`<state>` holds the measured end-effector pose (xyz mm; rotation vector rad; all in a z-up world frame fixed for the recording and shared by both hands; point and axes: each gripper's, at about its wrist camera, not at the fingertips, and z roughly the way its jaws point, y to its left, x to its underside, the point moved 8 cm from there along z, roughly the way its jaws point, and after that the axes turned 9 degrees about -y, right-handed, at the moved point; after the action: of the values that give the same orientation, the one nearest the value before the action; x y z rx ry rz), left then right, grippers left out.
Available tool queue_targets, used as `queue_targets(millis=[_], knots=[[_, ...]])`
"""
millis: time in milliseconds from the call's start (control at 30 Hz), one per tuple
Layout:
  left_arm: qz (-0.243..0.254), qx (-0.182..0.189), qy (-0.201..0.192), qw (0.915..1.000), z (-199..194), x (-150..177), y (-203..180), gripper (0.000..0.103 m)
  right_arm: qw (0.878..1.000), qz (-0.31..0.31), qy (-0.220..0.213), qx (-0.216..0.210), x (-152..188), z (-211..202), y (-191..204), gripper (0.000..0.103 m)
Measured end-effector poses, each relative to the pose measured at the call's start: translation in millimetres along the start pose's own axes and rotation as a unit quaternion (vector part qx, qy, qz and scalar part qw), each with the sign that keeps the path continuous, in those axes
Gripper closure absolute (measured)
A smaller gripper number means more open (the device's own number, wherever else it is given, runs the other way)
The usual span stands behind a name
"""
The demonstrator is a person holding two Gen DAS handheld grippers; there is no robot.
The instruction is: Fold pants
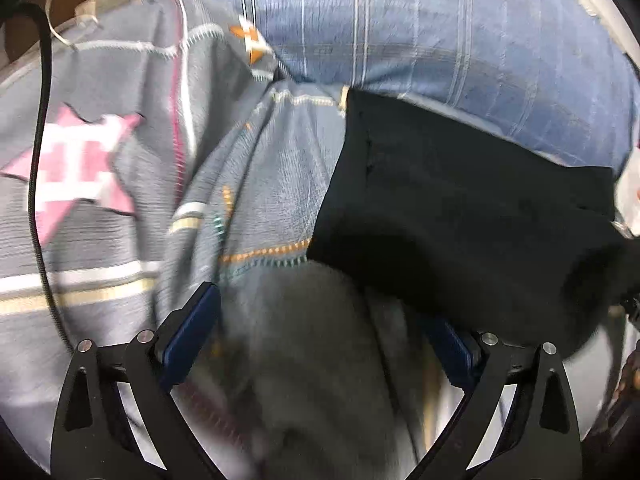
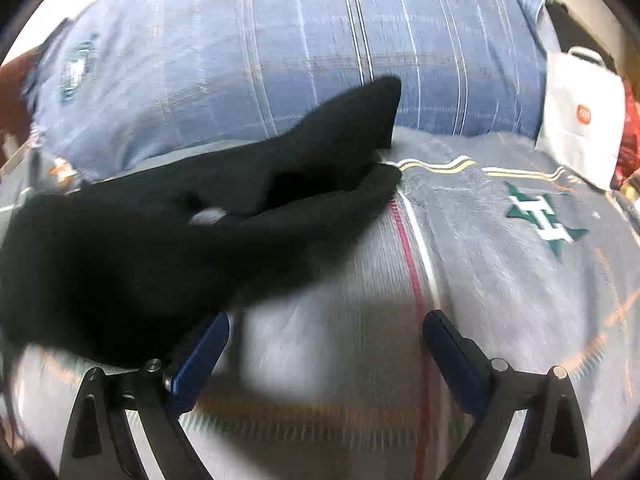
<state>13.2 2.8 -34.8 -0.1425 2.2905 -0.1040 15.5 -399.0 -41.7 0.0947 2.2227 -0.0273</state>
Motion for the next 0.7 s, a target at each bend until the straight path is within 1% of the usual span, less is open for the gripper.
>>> queue_targets(millis=[33,67,100,200,267,300,333,367,467,533,700], knots=[[0.009,0.0,-0.018,0.9998,-9,-1,-1,0.005,1.0,0.0,-0.007,-0.004,2,-13,2,0.006],[0.013,0.004,-0.023,0.9996,-19,-2,-2,0.005,1.0,-0.001,-0.014,-0.017,5,-27,6,0.006],[0.008,0.01,-0.018,0.9998,-26,-3,-3,0.005,0.999,-0.003,-0.021,-0.032,6,-40,12,0.006],[-0.003,0.031,-0.017,0.9994,-44,-5,-10,0.005,0.998,-0.011,-0.042,-0.05,5,-67,29,0.006],[-0.008,0.036,-0.025,0.999,-54,-8,-14,0.005,0.996,-0.009,-0.045,-0.074,3,-79,43,0.006],[-0.014,0.042,-0.035,0.9984,-59,-9,-16,0.005,0.996,-0.008,-0.047,-0.082,2,-83,49,0.006],[-0.007,0.038,-0.039,0.9985,-61,-10,-19,0.005,0.995,-0.01,-0.051,-0.088,1,-86,56,0.006],[-0.012,0.042,-0.038,0.9983,-65,-12,-19,0.005,0.994,-0.013,-0.054,-0.092,1,-89,60,0.006],[-0.003,0.035,-0.033,0.9989,-69,-14,-23,0.005,0.994,-0.03,-0.058,-0.093,-1,-95,75,0.006],[0.003,0.026,-0.02,0.9995,-67,-15,-22,0.005,0.993,-0.039,-0.061,-0.094,-2,-97,82,0.006],[-0.01,0.034,-0.01,0.9993,-65,-15,-20,0.005,0.993,-0.033,-0.059,-0.1,-3,-99,87,0.006]])
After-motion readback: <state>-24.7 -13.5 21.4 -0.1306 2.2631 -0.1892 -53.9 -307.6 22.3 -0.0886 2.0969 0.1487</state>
